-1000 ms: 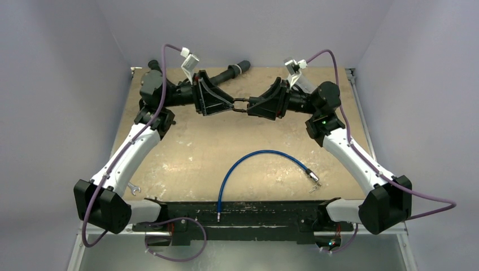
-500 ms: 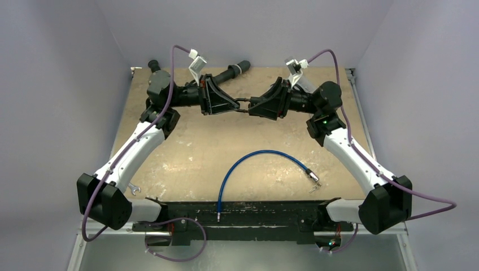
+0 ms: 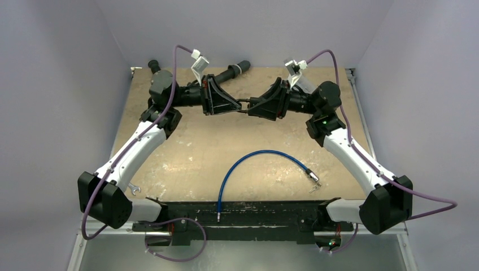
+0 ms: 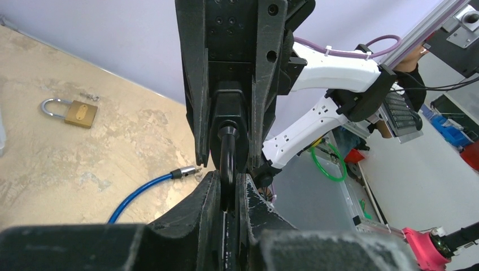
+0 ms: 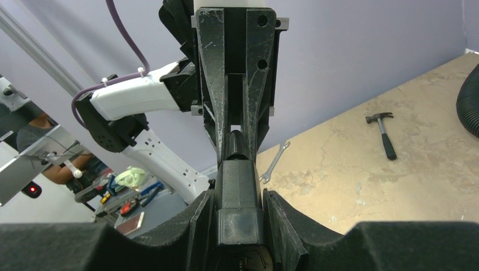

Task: Lock with the key
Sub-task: Lock the lock.

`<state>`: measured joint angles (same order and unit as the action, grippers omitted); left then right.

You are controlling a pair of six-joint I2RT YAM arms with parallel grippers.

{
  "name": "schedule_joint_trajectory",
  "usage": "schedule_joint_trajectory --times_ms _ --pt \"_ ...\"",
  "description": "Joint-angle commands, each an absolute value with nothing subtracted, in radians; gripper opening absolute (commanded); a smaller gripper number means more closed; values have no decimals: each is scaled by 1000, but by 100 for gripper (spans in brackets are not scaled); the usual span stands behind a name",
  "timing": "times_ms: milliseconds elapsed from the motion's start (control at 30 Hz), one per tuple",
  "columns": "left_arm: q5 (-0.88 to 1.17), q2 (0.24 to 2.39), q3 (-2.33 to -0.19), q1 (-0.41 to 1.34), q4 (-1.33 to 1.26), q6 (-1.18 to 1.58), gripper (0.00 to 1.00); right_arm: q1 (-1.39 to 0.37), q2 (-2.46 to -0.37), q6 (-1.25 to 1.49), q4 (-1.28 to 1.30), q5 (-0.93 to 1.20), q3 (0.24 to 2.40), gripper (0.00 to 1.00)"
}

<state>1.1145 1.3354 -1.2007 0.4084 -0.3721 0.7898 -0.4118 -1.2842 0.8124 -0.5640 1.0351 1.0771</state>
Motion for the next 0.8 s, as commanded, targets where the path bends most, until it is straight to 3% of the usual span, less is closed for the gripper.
schedule_joint_trajectory --times_ms 0,767 --pt "1076 1359 -1227 492 -403 772 0 -489 -1283 775 -562 978 1122 0" --pt "1039 1388 -1206 579 -448 800 0 -572 -1321 787 -600 973 1142 0"
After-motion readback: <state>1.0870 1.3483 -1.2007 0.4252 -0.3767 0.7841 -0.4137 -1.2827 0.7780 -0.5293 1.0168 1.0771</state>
